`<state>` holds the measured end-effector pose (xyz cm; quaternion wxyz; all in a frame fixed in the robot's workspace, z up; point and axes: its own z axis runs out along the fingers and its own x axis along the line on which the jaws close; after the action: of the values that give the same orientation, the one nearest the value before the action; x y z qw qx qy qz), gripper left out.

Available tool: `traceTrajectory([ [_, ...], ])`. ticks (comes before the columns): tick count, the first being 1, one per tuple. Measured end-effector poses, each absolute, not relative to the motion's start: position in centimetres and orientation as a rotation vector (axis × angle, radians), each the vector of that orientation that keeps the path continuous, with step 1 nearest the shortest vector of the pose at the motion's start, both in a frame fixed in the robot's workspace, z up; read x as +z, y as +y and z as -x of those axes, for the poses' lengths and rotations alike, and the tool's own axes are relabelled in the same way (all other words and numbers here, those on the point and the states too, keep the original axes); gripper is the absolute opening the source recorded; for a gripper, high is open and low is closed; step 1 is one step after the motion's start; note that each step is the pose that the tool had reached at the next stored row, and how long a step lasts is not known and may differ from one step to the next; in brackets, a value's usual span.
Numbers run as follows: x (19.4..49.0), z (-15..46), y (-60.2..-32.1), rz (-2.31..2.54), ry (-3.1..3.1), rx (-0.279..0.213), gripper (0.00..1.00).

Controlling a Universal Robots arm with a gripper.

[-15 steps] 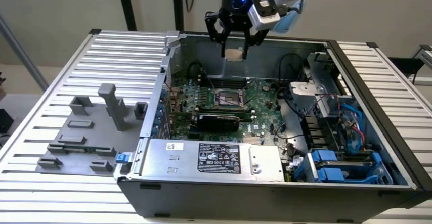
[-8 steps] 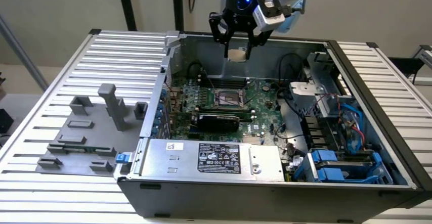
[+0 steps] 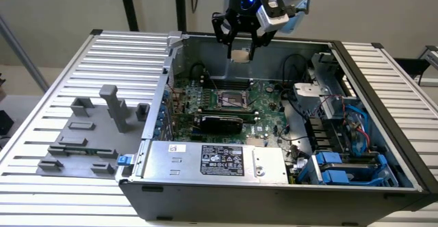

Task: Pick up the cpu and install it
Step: 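Place the cpu into insertion slot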

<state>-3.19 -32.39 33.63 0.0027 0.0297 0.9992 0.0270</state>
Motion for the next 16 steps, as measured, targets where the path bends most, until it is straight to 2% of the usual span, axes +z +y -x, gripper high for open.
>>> traceTrajectory([
  [16,33.46,3.21,-32.40,-0.407,3.105,0.084,0.55],
])
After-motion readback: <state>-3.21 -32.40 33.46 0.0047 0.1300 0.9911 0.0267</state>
